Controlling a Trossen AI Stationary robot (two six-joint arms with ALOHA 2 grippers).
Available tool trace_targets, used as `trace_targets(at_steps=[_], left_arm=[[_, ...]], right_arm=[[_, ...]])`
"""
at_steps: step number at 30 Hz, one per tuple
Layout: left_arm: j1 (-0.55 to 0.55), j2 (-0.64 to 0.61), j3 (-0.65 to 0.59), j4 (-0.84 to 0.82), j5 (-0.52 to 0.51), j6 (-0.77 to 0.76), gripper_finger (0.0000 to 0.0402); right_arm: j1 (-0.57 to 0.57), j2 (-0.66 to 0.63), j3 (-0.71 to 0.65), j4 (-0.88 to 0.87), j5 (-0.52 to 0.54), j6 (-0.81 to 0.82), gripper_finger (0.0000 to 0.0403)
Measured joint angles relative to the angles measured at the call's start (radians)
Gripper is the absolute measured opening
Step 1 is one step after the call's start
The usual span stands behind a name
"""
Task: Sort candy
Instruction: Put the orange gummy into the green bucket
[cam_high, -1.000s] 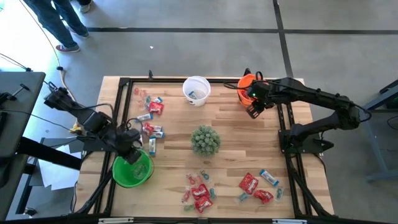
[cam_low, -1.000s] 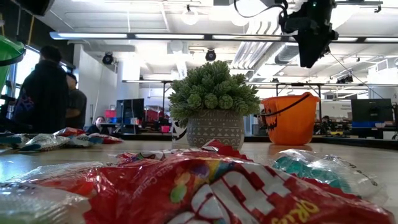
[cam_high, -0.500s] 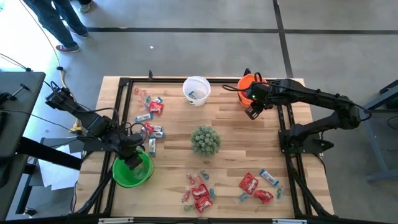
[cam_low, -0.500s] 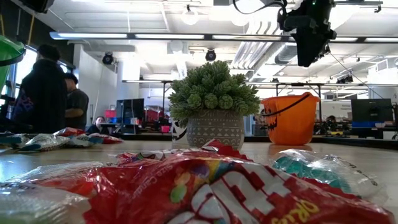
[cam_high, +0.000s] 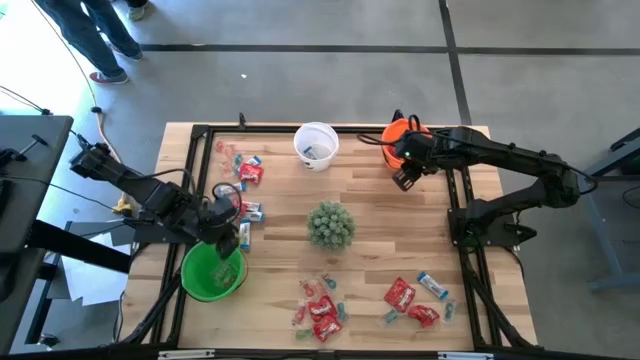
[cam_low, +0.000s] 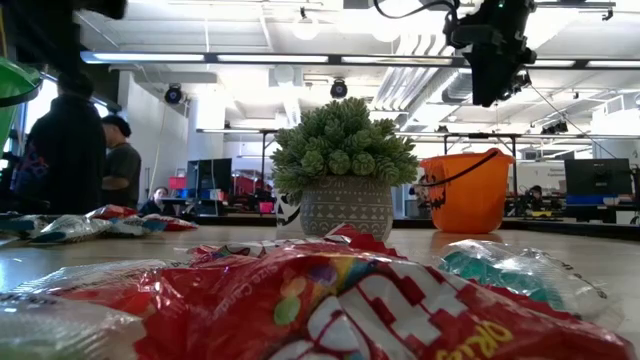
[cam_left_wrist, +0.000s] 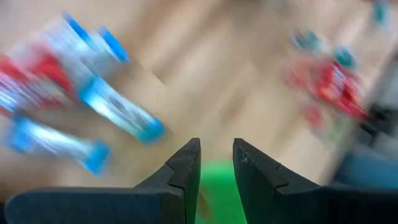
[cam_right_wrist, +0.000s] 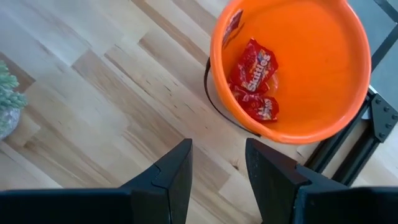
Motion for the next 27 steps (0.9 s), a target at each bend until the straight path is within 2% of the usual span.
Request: trace_targets(at_steps=[3,9,12,17,23,27], left_arm=[[0.075,0.0,0.0,-0.083,-0.139,0.105,0.008],[0.31,-0.015,0.0,-0.307,-0.321,0.178,0.008],[0.445,-0.032,0.0,-0.34,-0.377,0.252,0.008],[0.69,-0.043,-0.001,-0.294,-0.34,0.478,0.008],[0.974,-0.025,-0.068,-0.032,-0.207,0.797,0.008],[1.125,0.022,-0.106,0.075,-0.183,0.923,0.008]], right_arm=[[0.0,0.0,0.0,0.021,0.0,0.0,0.0144],[-0.001,0.0,0.0,0.071,0.0,0.0,0.0144],[-0.008,0.0,0.0,0.107,-0.001,0.003,0.0144],[-0.035,0.0,0.0,0.175,-0.001,0.007,0.0144],[-0.071,0.0,0.0,0.21,-0.001,0.008,0.0144],[-0.09,0.0,0.0,0.21,-0.002,0.01,0.0144]])
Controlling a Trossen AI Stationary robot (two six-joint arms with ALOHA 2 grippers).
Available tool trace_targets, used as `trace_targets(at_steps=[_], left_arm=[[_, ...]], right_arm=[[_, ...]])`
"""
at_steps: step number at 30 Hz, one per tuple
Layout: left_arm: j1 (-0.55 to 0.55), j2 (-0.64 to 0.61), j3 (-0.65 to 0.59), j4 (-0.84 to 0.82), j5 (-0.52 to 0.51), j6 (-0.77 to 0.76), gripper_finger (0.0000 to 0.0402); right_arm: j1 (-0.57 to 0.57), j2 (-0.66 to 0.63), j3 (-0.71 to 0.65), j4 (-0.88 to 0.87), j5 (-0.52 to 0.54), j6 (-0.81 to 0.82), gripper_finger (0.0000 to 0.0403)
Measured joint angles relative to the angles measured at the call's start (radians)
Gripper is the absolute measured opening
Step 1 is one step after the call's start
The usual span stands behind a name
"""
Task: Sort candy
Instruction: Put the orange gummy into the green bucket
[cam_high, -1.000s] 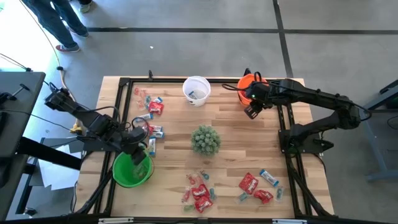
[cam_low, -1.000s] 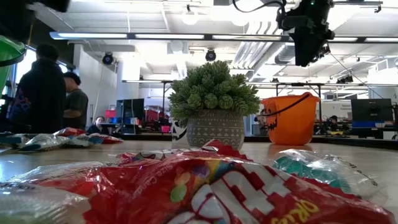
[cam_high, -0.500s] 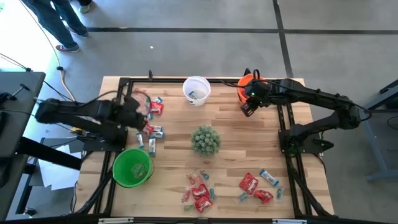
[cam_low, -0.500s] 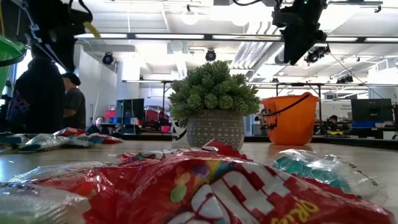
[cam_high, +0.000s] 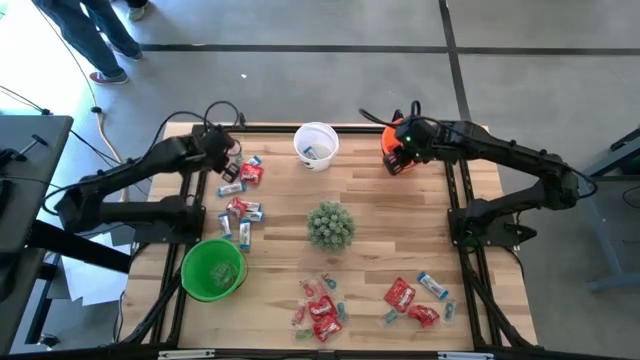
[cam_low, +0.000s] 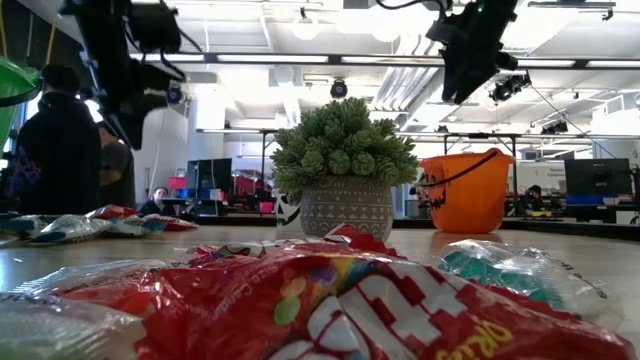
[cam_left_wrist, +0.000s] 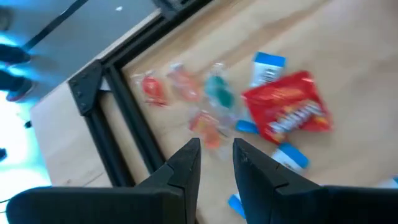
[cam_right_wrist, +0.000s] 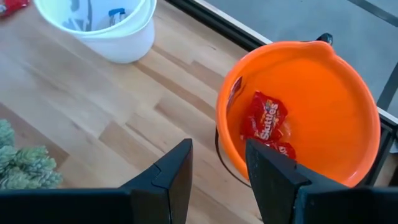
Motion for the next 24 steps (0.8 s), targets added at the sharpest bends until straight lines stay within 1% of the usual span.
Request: trace_targets(at_steps=[3,5,8,11,19,22,24], left_arm=[[0.088,0.045,-0.008,0.054,0.005,0.067,0.008],[0.136,0.08,-0.008,0.092,0.032,0.098,0.008],[0.194,0.136,-0.008,0.147,0.088,0.134,0.008],[0.232,0.191,-0.008,0.182,0.097,0.151,0.008],[0.219,0.277,-0.002,0.198,0.059,0.072,0.008],[0.219,0.314,-0.004,0.206,0.059,0.029,0.0082],[0.219,0.34,-0.002,0.242,0.068,0.007,0.0084]], right_arm=[[-0.011,0.0,0.0,0.0,-0.015,-0.001,0.0144],[-0.017,0.0,0.0,0.0,-0.03,-0.002,0.0144],[-0.018,0.0,0.0,-0.001,-0.032,-0.002,0.0144],[-0.018,0.0,0.0,-0.007,-0.033,-0.002,0.0144],[-0.018,0.0,0.0,-0.008,-0.033,-0.007,0.0144],[-0.018,0.0,0.0,-0.008,-0.033,-0.009,0.0144],[-0.018,0.0,0.0,-0.008,-0.033,-0.01,0.0144]])
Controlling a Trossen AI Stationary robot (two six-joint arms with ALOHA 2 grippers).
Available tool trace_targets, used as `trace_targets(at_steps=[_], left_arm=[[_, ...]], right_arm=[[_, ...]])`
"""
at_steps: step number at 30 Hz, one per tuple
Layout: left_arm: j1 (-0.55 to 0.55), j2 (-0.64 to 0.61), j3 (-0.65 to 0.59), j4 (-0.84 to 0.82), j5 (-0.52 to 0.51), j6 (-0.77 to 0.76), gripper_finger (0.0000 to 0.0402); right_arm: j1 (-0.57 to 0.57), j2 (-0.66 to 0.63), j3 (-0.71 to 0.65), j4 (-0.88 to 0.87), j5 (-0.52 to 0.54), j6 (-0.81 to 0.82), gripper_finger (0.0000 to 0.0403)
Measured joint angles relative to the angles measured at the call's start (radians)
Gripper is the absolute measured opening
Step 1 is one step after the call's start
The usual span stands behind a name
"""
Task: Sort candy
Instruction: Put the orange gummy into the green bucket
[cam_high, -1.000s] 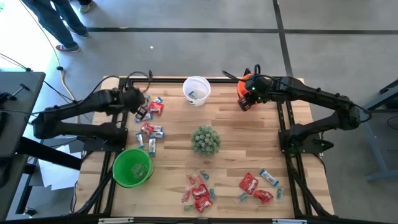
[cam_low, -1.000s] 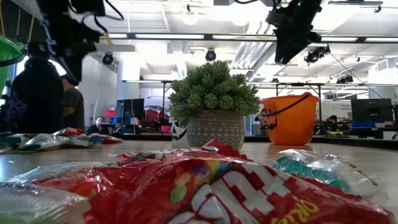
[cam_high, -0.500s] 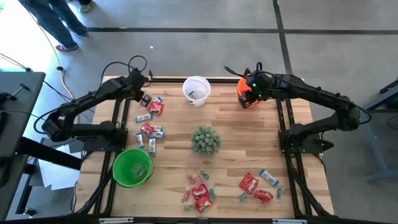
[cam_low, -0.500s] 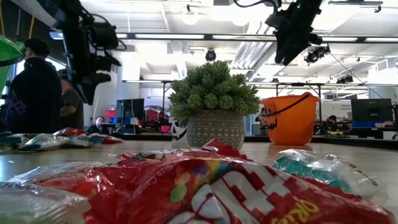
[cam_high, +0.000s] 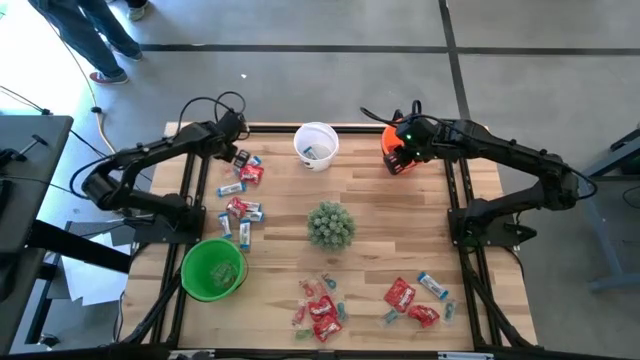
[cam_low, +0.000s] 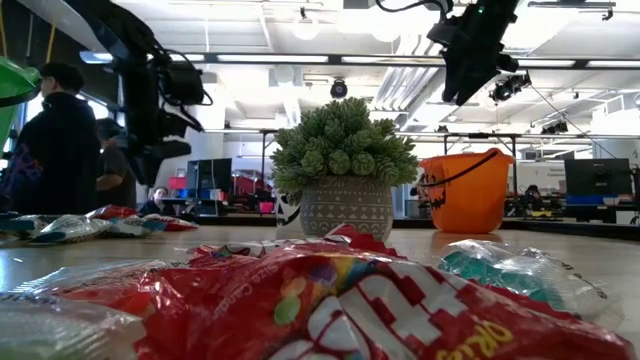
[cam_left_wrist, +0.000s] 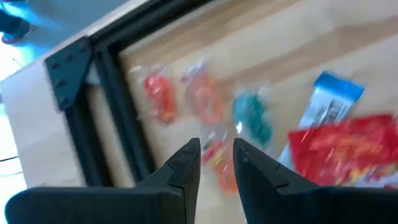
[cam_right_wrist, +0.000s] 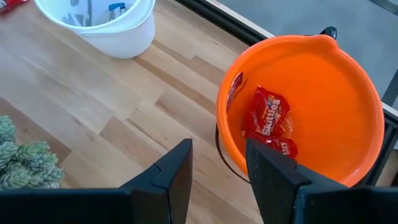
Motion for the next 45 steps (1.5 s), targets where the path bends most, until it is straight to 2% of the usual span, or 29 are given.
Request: trace_targets(at_steps=[7,11,18,22,33,40,45], left_arm=[[0.0,0.096,0.0,0.101,0.072,-0.005,0.0094],[0.014,0.141,0.0,0.143,0.062,-0.02,0.0101],[0.057,0.201,0.0,0.239,0.058,-0.142,0.0111],[0.086,0.225,0.0,0.269,0.013,-0.185,0.0113],[0.084,0.238,0.009,0.278,-0.037,-0.269,0.0113],[0.083,0.238,0.018,0.272,0.039,-0.293,0.0113],[0.076,0.238,0.018,0.342,0.135,-0.304,0.0113]], right_arm=[[0.0,0.0,0.0,0.0,0.0,-0.019,0.0144],[0.0,0.0,0.0,-0.005,0.0,-0.019,0.0144],[0.0,0.0,0.0,-0.004,0.0,-0.016,0.0144],[0.0,0.0,0.0,-0.004,0.0,-0.015,0.0144],[0.0,0.0,0.0,-0.004,-0.001,-0.015,0.0144],[0.0,0.0,0.0,-0.004,-0.001,-0.016,0.0144],[0.0,0.0,0.0,-0.004,-0.001,-0.018,0.0144]])
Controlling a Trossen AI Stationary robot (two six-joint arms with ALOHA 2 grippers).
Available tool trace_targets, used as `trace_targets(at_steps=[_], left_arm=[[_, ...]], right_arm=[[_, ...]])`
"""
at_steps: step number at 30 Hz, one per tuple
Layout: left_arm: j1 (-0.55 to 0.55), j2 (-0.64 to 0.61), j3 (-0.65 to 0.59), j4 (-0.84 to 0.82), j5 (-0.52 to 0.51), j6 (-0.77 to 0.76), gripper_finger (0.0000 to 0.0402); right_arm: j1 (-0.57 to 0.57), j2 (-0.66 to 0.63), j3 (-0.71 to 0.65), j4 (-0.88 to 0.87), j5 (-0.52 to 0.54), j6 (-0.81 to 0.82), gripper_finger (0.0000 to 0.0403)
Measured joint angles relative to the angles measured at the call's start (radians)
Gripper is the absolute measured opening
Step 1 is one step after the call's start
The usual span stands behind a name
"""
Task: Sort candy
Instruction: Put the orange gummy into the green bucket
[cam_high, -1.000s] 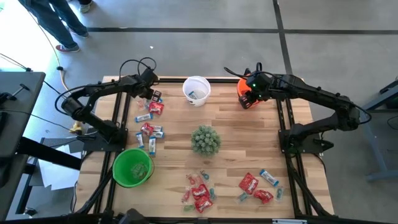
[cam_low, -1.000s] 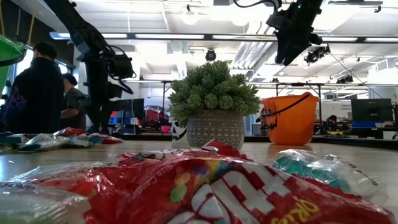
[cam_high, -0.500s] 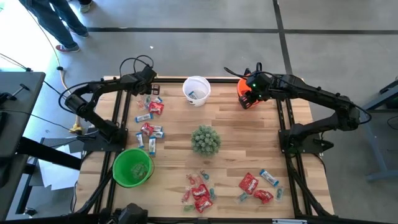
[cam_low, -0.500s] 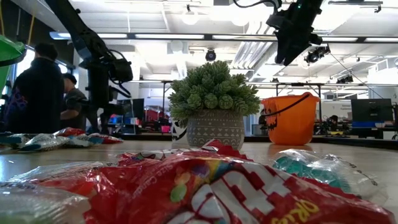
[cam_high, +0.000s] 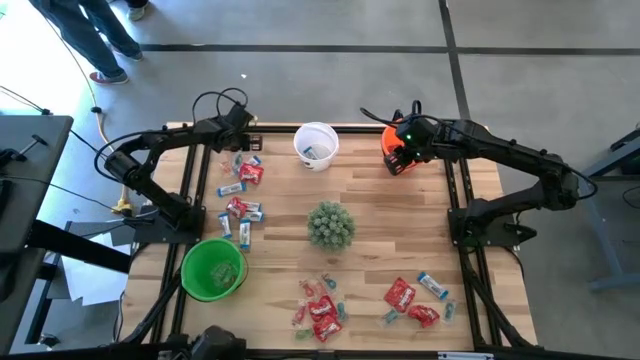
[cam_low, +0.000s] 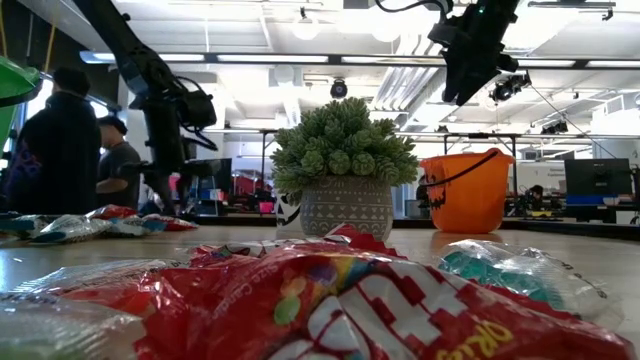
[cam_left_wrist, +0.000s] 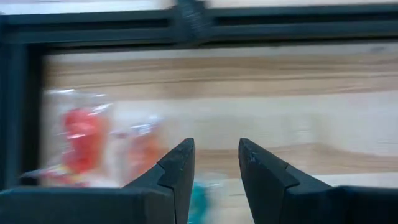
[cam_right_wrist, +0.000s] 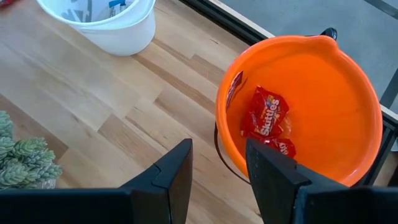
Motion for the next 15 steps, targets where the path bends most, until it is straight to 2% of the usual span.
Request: trace_targets(at_steps=[3,8,15], left_arm=[[-0.007,0.0,0.0,0.065,0.065,-0.034,0.0113],[-0.013,0.0,0.0,0.167,0.086,-0.049,0.0113],[-0.001,0.0,0.001,0.124,-0.012,-0.048,0.0113]], right_arm=[[0.0,0.0,0.0,0.0,0.0,0.0,0.0144],[0.0,0.0,0.0,-0.005,0.0,0.0,0.0144],[0.0,0.0,0.0,-0.032,-0.02,0.021,0.0144]])
